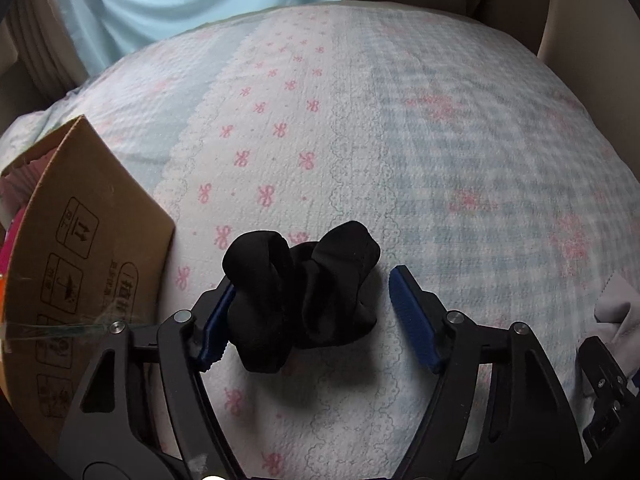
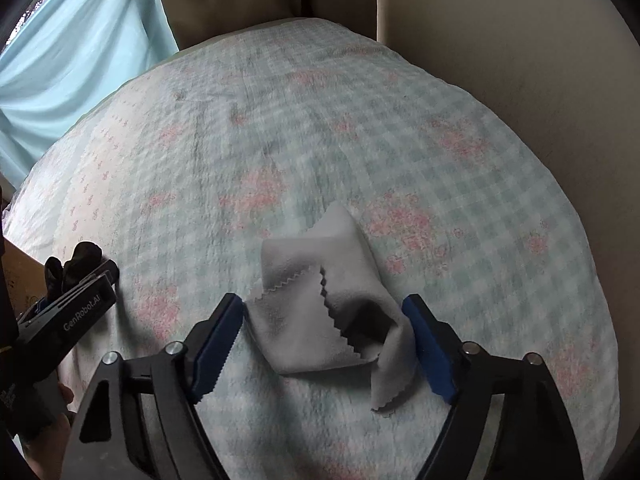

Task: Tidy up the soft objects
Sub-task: 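Grasp the black sock with the left tool while the right tool grasps the grey cloth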

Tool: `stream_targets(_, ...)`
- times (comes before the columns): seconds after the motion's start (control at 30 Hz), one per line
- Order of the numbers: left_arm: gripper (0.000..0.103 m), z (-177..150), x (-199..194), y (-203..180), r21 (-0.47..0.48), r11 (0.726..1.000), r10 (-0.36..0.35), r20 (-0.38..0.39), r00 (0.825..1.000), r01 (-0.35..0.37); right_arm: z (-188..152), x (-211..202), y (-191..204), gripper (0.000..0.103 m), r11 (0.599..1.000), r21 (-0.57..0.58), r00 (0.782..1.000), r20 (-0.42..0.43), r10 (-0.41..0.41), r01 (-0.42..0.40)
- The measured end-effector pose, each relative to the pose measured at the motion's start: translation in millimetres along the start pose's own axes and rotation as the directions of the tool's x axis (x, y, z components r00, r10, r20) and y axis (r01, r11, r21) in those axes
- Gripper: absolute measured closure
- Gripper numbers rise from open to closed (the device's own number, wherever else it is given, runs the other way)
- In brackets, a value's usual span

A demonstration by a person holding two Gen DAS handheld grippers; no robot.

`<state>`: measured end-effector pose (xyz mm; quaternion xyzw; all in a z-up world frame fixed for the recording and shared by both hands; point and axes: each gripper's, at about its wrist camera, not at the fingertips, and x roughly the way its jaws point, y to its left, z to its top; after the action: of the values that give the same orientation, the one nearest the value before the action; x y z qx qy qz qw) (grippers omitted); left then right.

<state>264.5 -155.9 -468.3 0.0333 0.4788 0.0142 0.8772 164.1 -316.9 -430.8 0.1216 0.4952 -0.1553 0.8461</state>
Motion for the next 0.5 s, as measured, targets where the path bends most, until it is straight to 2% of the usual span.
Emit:
stream_targets(0.03,0.040,0.8,1.1,0.1,0.002,1.000,-0.012,-0.006,1.000,0.012,0.2,-0.2,0.3,0.032,1.000,-0.002,1.000,0.009,-0.005,0.006)
stream_targets(0.1,0.050,1.8,2.2,0.5,0.003,0.999,-0.052,-0.017,0.999,0.052,1.1,0.0,0.6,0.046,1.000,-0.003,1.000,0.019,-0.011,0.011)
stream_targets(0.13,0.056,2.3,1.8,-0.1,0.007,0.998,-0.063,-0.020,0.998,0.063,1.8,0.8,1.0,0.050,1.000,-0.004,1.000,0.020,-0.016,0.016)
stream_targets(0.2,0.065,2.9,0.4,-2.4,0.021,0.997,-0.068,-0.028,0.997,0.068,4.1,2.4,2.2,0.065,1.000,-0.009,1.000,0.015,-0.023,0.023)
stream_targets(0.27,0.075,3.0,-1.2,-3.5,0.025,0.996,-0.083,-0.037,0.996,0.084,5.6,2.6,2.9,0.073,1.000,-0.012,1.000,0.009,-0.010,0.011)
stream_targets(0.37,0.080,2.3,-5.3,-2.8,0.027,0.995,-0.094,-0.042,0.995,0.095,8.1,3.1,6.6,0.084,1.000,-0.018,1.000,0.002,0.005,-0.005)
stream_targets(0.5,0.081,3.3,-13.3,0.7,0.024,0.994,-0.105,-0.038,0.994,0.106,12.4,1.1,11.7,0.089,1.000,-0.019,1.000,0.003,0.019,-0.019)
